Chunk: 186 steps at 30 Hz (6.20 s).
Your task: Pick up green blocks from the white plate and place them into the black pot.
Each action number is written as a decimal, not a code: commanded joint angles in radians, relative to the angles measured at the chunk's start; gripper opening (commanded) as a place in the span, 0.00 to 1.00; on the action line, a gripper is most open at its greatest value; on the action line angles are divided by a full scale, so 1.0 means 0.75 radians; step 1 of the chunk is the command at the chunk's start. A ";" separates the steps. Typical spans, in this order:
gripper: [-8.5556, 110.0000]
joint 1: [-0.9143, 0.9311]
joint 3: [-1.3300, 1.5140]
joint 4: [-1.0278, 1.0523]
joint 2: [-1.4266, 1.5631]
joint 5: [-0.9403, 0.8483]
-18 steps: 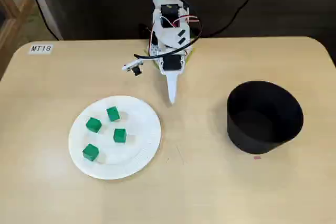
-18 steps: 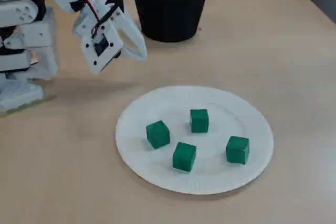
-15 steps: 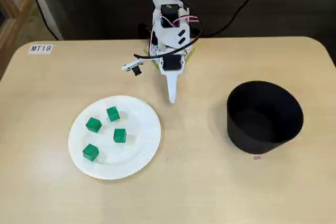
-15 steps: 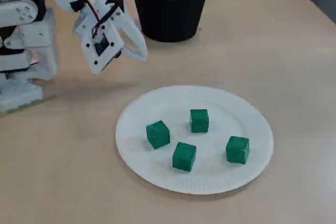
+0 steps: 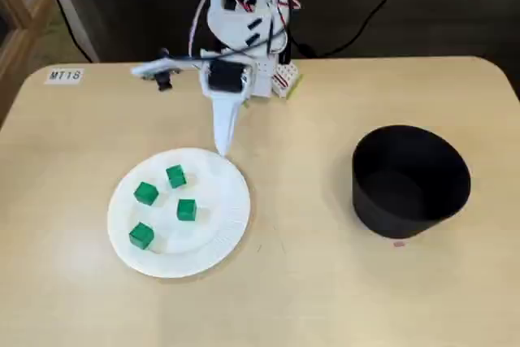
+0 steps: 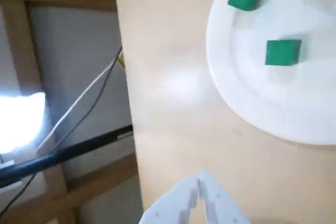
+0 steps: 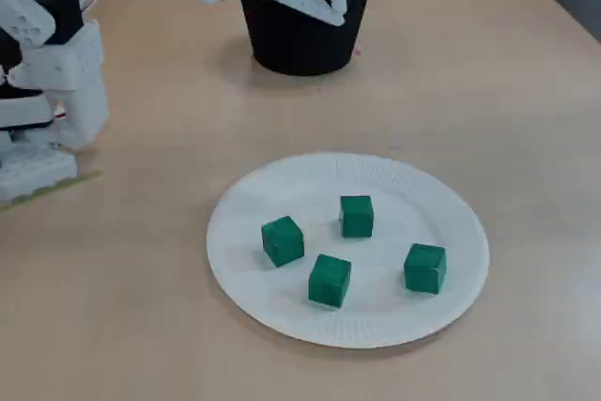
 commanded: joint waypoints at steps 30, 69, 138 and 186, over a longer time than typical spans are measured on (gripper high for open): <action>0.29 0.450 -0.931 0.225 -1.338 -0.041; 0.05 0.399 -2.487 0.779 -2.401 0.108; 0.31 -1.125 -0.534 0.190 -0.687 0.266; 0.37 0.581 -0.436 0.162 -1.021 -0.160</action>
